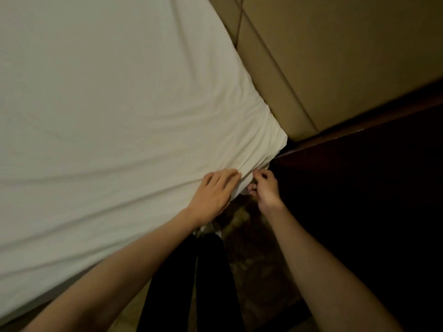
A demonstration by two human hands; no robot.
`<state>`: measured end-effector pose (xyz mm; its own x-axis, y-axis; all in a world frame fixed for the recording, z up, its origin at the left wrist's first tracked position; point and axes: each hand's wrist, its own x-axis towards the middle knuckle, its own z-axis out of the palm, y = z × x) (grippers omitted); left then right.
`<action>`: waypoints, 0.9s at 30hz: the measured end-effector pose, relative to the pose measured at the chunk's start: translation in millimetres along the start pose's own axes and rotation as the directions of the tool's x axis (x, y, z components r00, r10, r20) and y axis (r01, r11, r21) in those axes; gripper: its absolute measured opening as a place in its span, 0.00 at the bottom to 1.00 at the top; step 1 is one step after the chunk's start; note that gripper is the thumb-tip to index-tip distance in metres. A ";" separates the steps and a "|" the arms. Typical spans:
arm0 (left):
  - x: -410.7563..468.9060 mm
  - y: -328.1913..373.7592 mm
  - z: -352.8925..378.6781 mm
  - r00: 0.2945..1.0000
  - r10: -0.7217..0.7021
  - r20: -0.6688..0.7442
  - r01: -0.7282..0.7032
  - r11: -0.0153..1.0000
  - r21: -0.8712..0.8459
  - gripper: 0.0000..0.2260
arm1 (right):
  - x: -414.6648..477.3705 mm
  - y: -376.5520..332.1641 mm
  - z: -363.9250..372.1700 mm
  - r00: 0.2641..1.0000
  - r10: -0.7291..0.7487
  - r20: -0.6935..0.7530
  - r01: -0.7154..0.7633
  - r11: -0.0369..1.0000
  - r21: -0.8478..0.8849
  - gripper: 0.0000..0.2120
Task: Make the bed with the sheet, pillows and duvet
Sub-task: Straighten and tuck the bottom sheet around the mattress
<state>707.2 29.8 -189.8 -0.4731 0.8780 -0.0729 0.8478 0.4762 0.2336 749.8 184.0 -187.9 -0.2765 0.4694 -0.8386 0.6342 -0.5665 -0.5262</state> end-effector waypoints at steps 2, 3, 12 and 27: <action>3.4 7.6 0.3 0.996 -0.083 -0.045 0.082 0.996 -0.019 0.19 | 4.4 -2.5 -2.3 0.998 -0.020 -0.058 0.017 0.999 -0.050 0.13; 7.6 9.8 -0.7 0.991 -0.124 -0.052 0.123 0.992 -0.024 0.17 | 4.6 -2.9 -4.0 0.996 -0.037 -0.079 0.032 0.998 -0.060 0.15; 23.8 1.3 -11.9 0.987 -0.145 -0.066 0.131 0.975 -0.180 0.07 | -8.5 -0.2 0.2 0.992 -0.113 0.049 0.103 0.980 0.171 0.14; 26.7 14.2 -12.7 0.976 -0.219 -0.017 0.175 0.822 -0.542 0.09 | -8.9 -0.3 5.3 0.880 0.082 -0.469 0.052 0.963 0.266 0.11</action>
<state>703.7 59.4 -176.2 -0.6510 0.7517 -0.1057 0.4844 0.5185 0.7046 748.2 176.5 -181.0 0.1474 0.6837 -0.7148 0.4039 -0.7013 -0.5875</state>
